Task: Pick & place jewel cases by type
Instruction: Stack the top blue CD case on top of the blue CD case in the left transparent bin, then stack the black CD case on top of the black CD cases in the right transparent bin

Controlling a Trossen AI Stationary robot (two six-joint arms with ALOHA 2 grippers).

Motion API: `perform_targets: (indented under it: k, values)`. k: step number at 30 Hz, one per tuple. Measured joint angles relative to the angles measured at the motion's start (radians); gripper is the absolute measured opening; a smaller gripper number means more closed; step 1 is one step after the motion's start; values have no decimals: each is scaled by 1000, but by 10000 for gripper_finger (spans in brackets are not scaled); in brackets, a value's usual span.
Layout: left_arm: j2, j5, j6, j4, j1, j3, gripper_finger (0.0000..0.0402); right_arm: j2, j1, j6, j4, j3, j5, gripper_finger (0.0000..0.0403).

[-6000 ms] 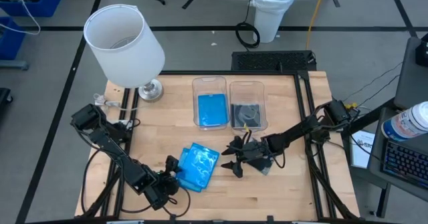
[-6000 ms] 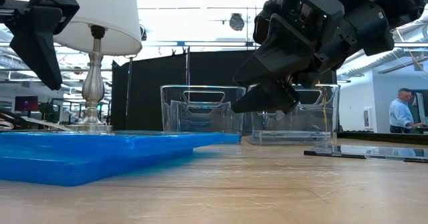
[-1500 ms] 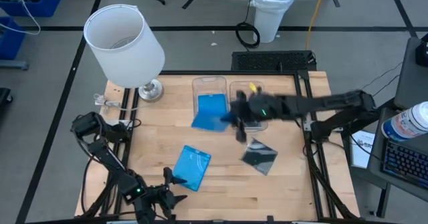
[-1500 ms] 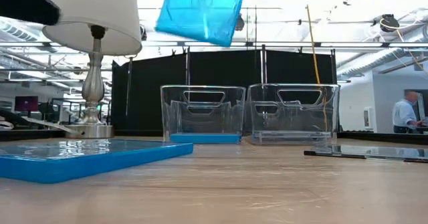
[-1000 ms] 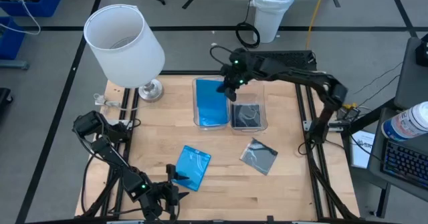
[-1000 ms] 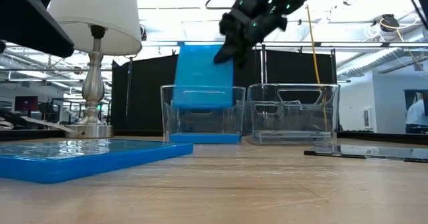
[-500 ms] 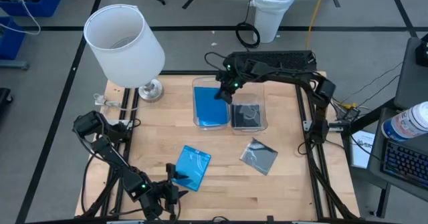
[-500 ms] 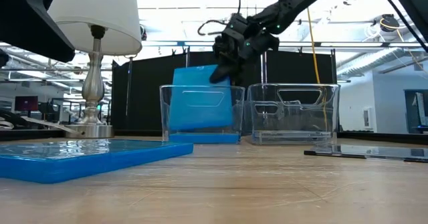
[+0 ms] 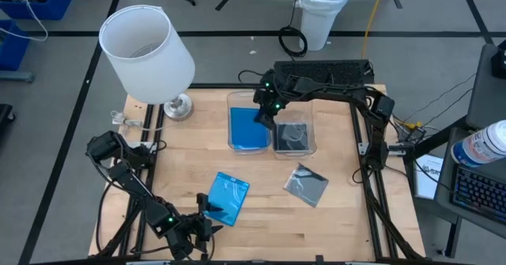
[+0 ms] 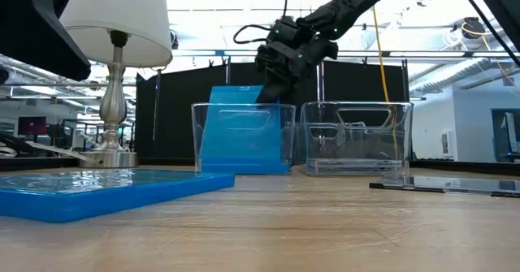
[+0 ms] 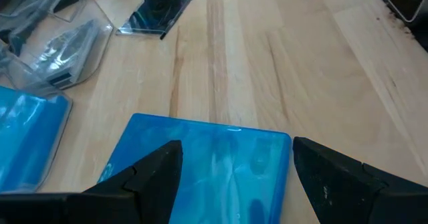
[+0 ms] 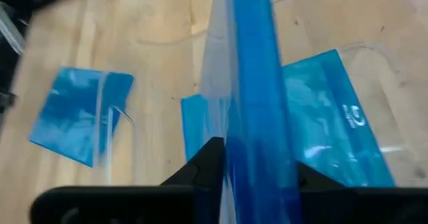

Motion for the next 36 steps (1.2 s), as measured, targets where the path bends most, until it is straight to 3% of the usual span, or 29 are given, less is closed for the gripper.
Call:
perform_targets:
  k: [18,26,36]
  values:
    - [0,14,-2,0,0,0,285,-40,57,-148,-2,-1,443,231]
    - [0,14,3,2,0,0,285,-111,81,-128,-9,-1,439,257]
    - [0,14,-13,12,0,0,285,-134,190,-144,-37,-1,433,256]
